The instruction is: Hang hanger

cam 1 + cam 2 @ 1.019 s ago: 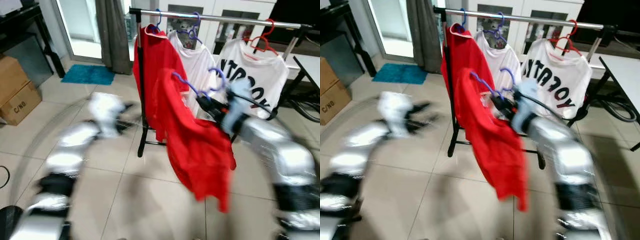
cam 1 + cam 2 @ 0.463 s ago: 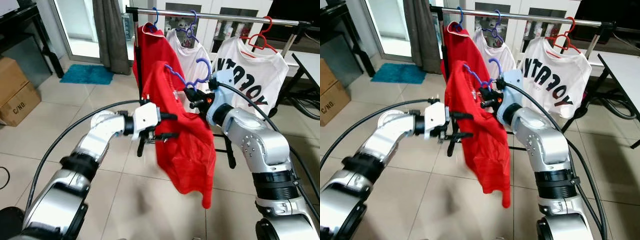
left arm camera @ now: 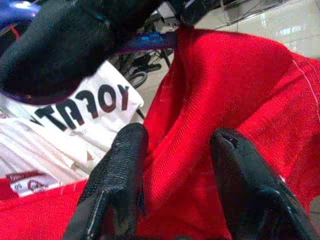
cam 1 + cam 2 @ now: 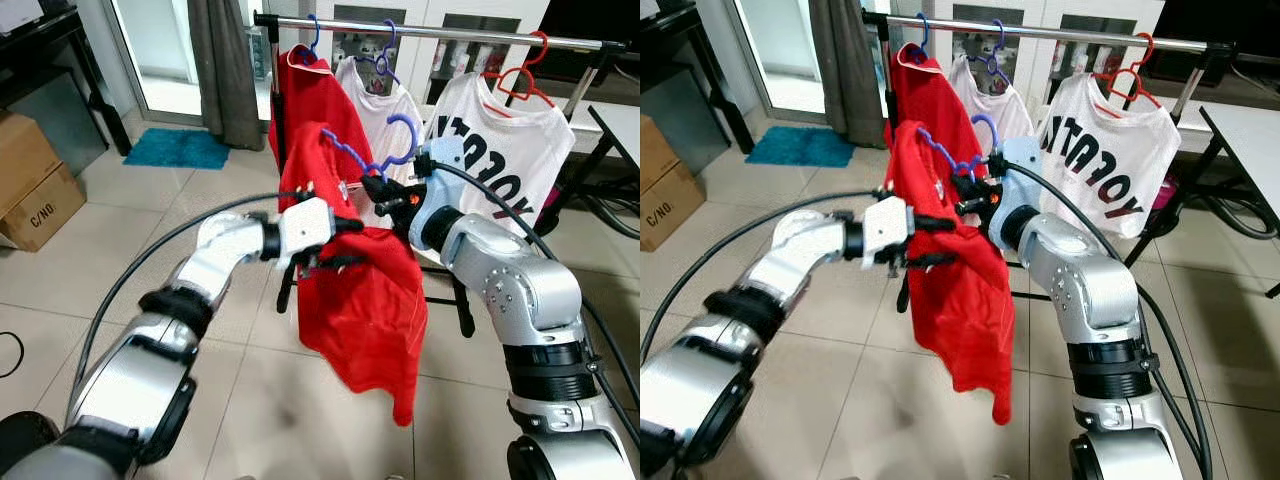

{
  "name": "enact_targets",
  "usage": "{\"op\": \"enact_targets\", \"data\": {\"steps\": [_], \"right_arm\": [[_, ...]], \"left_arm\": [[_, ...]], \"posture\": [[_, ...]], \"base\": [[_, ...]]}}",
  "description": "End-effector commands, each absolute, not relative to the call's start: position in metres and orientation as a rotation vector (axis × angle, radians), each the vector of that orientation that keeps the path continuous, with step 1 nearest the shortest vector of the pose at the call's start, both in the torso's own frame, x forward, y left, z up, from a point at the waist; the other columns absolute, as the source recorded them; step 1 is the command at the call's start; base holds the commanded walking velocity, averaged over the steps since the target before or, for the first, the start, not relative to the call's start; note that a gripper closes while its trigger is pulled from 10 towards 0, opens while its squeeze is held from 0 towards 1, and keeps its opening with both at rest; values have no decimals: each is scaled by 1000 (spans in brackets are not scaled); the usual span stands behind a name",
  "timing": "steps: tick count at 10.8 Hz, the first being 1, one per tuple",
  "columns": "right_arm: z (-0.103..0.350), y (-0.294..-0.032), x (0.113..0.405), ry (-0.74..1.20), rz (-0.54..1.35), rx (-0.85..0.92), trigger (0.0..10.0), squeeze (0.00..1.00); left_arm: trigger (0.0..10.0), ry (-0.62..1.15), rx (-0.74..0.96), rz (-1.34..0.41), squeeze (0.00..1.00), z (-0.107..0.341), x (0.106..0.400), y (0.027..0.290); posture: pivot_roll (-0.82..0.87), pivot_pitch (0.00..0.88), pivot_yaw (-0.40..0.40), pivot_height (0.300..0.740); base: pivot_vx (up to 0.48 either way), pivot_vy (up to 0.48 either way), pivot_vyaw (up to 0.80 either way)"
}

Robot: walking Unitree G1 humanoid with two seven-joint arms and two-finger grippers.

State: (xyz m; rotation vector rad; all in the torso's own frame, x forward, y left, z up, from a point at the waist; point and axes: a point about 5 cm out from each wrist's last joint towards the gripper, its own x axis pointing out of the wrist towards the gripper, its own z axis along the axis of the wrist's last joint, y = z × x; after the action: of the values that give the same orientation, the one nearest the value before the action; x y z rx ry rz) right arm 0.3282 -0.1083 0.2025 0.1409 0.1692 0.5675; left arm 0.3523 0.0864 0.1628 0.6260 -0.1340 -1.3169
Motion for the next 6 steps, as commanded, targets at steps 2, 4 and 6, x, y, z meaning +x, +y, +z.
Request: {"op": "enact_targets", "data": {"steps": [2,4,6], "right_arm": [[223,-106,326,99,589,142,10000,0],[223,-105,326,105,591,138,10000,0],[222,-105,326,111,591,135,10000,0]], "left_arm": [[0,-123,643,-1345,0,162,353,83],[0,-107,643,-1372,0,158,351,84],[0,-101,641,-1388,0,157,351,84]], "posture": [[-197,0,39,740],[-196,0,38,740],[-197,0,37,740]], "base": [[0,0,0],[0,0,0],[0,0,0]]}}
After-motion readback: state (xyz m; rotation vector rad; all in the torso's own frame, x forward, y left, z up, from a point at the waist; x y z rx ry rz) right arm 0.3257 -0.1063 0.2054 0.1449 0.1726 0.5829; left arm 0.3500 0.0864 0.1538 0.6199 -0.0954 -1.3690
